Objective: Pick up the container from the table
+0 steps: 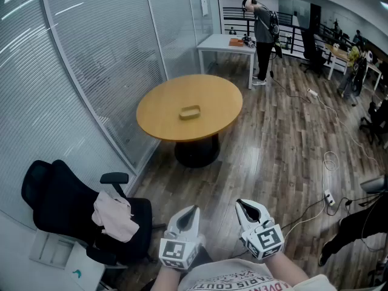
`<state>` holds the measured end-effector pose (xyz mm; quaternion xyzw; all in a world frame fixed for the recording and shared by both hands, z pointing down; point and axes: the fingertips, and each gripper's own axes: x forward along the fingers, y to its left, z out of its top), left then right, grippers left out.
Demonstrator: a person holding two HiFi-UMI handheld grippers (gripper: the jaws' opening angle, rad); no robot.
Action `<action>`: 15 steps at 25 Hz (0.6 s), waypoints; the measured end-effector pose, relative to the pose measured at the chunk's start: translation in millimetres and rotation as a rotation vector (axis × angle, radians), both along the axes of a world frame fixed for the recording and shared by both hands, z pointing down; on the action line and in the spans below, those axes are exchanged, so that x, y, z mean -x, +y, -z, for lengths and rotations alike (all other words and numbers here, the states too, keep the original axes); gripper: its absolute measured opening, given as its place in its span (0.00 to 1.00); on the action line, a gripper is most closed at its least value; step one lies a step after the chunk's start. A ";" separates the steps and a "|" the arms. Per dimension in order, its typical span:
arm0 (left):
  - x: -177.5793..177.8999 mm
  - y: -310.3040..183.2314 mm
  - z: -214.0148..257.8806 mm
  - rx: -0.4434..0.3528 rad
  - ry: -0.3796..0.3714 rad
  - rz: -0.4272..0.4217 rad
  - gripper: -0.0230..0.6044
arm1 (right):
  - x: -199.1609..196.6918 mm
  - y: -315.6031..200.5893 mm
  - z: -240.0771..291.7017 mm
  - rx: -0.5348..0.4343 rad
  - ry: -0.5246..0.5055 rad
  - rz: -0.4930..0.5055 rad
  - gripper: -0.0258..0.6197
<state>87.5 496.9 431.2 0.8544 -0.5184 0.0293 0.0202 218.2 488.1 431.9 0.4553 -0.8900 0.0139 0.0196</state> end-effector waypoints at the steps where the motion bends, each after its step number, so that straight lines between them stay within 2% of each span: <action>1: 0.6 0.5 -0.8 0.001 0.000 0.000 0.05 | -0.1 0.0 -0.5 0.006 -0.001 -0.003 0.04; 8: 0.7 -4.1 -0.4 0.010 -0.002 -0.014 0.05 | -0.8 -3.2 -2.9 0.024 -0.003 -0.028 0.04; 15: -2.5 -15.6 -12.2 0.070 0.048 -0.050 0.05 | -4.4 -7.4 -27.7 0.128 -0.017 -0.081 0.04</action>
